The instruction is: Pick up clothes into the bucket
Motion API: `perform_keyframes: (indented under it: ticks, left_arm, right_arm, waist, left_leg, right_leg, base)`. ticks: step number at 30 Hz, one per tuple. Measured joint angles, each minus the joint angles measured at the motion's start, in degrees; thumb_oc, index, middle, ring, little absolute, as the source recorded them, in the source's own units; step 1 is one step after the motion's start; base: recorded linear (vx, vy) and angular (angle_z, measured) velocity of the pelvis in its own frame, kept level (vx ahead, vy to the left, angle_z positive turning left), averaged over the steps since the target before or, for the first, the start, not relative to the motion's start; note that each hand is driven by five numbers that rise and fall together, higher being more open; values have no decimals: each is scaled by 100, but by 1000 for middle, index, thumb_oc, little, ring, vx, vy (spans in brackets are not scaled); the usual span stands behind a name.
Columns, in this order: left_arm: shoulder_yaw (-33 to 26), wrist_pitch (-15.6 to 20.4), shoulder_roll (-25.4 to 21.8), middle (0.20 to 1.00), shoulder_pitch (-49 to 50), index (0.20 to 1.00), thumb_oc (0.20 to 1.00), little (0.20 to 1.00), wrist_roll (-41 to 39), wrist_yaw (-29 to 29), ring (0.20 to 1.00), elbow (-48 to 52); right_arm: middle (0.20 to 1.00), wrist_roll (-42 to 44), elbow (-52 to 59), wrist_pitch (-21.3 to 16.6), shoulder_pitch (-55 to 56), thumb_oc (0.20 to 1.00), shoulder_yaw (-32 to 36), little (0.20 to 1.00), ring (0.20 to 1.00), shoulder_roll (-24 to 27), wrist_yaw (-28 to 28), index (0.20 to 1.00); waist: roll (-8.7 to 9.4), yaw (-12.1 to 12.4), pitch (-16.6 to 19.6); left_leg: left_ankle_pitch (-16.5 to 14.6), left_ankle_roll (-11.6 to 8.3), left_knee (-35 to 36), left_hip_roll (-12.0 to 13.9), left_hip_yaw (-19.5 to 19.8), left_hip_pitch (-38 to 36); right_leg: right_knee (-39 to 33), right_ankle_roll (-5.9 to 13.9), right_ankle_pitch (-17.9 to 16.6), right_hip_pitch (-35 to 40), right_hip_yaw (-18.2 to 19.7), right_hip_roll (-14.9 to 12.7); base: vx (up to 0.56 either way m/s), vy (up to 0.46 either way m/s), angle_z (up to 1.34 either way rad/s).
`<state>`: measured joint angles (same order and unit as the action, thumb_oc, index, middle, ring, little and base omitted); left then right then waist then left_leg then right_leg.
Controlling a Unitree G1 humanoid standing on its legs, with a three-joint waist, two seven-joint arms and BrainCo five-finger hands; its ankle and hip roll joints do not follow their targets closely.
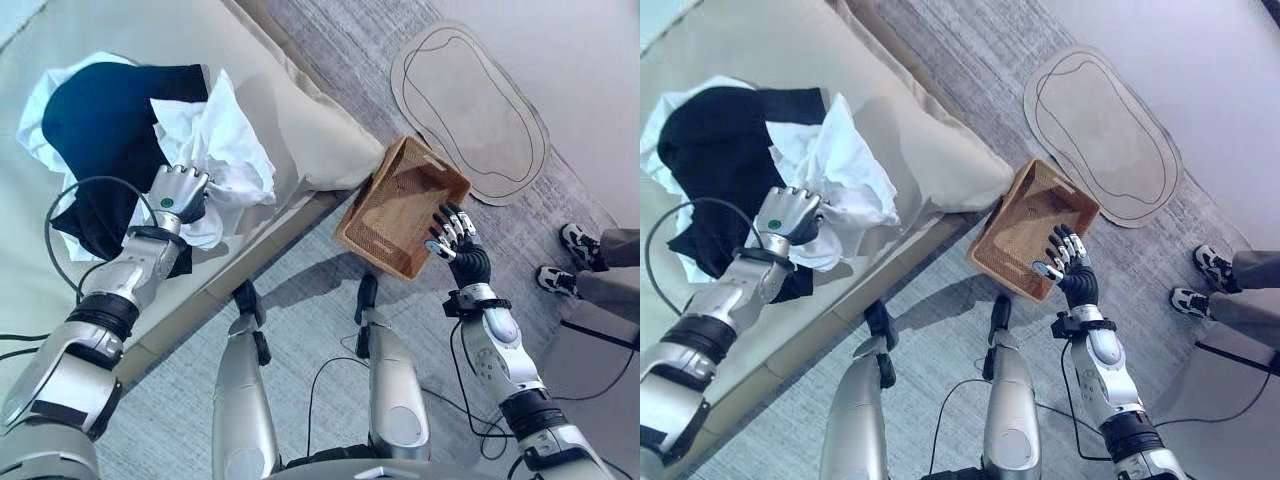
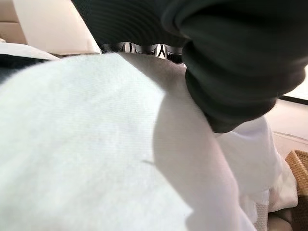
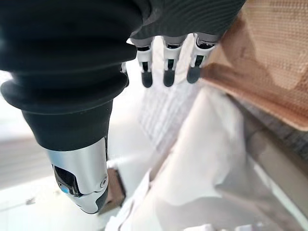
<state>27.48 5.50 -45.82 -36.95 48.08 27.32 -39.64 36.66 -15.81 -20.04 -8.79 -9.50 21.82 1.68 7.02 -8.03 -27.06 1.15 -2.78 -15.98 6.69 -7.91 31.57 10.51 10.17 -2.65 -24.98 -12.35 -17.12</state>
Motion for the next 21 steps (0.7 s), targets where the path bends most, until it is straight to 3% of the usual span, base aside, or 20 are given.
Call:
perform_keyframes:
  ticks: [7,11,14,16,21]
  left_arm:
    - [-357,146,20,200,586,200,200,200,-10,-41,200,324]
    - [-1554,338,421,200,1684,200,200,200,-559,49,200,1555]
    - [-1824,507,570,200,2219,200,200,200,-804,54,200,1986]
    - [-2049,566,620,200,2495,200,200,200,-903,17,200,2428]
    - [-2213,979,754,200,2592,200,200,200,-1543,-246,200,3514]
  right_arm:
    - [1000,-68,-47,11,168,1000,5,1000,1000,-12,0,1000]
    - [1000,-460,-64,40,433,1000,10,1000,1000,-37,-79,1000]
    - [1000,-1027,-135,56,550,1000,8,1000,1000,-17,-177,1000]
    - [1000,-1847,-101,112,530,1000,-35,1000,1000,165,-312,1000]
    - [1000,-1918,-105,236,501,1000,-53,1000,1000,30,-244,1000]
  waist:
    - [-88,252,235]
    - [-180,336,606]
    - [-245,453,965]
    - [-269,539,1037]
    - [-304,606,1241]
  left_leg:
    - [45,-13,364,-25,0,-817]
    - [94,-68,716,-50,28,-1304]
    - [103,-81,871,-58,22,-1457]
    - [135,-129,973,-73,57,-1639]
    - [261,-223,1321,-102,181,-2068]
  right_leg:
    - [-422,-3,-28,862,-119,46]
    - [-736,2,-27,1396,-268,86]
    - [-895,3,-27,1562,-323,105]
    - [-1036,32,-44,1810,-412,116]
    - [-1258,56,-59,2289,-609,162]
  base:
    - [87,-33,1]
    - [86,-53,10]
    - [69,-54,3]
    - [39,-48,11]
    - [51,-39,16]
